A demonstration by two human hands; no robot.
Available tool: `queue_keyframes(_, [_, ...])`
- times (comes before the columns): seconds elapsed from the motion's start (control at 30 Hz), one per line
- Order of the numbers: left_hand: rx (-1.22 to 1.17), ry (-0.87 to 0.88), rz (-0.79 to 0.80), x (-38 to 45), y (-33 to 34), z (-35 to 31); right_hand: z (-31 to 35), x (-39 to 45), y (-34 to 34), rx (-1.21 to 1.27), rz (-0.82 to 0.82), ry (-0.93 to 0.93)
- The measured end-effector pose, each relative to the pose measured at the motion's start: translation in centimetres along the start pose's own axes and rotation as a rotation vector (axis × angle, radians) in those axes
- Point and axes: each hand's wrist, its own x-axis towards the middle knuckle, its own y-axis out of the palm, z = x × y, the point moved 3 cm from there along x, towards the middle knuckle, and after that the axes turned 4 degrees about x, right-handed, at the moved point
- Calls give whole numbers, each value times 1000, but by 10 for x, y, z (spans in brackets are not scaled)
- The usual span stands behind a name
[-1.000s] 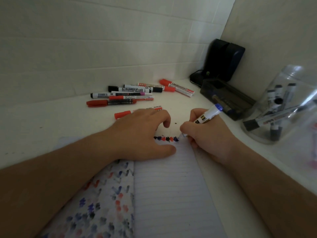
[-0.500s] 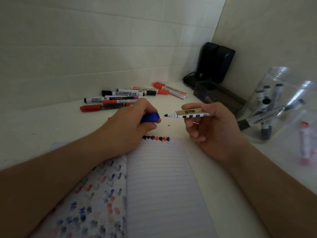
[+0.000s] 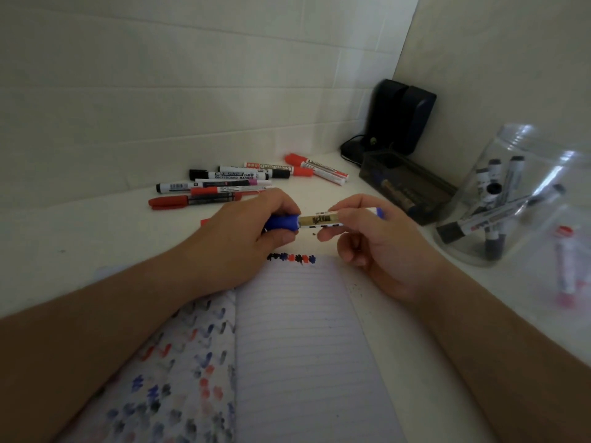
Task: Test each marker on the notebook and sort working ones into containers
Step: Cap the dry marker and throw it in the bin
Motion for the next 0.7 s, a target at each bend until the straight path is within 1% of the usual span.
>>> queue_keyframes(0.07, [-13,2,-23,0,-1,0,-1,-1,0,-1,-8,-21])
queue_keyframes(0.17, [-144,-37,-63,1,-6,3,-3,-2,1,18,5,-58])
queue_keyframes(0.23, [-187,-52,-61,2,-7,3,-3,-2,2,-35,1,-82])
queue_keyframes(0.33, [-168,-50,-42,1,-6,1,-3,-1,5,-137,0,-117])
queue_keyframes(0.43, [-153,-50,-46,0,-7,0,-1,-4,9,-178,25,-143])
queue_keyframes(0.5, [-184,-56,-59,0,-9,0,2,-4,13,-190,27,-163])
queue_keyframes(0.6, [-209,-58,-83,0,-12,0,4,-3,18,-145,25,-160])
queue_keyframes(0.7, [-213,-50,-92,-1,-13,0,5,-4,21,-195,12,-153])
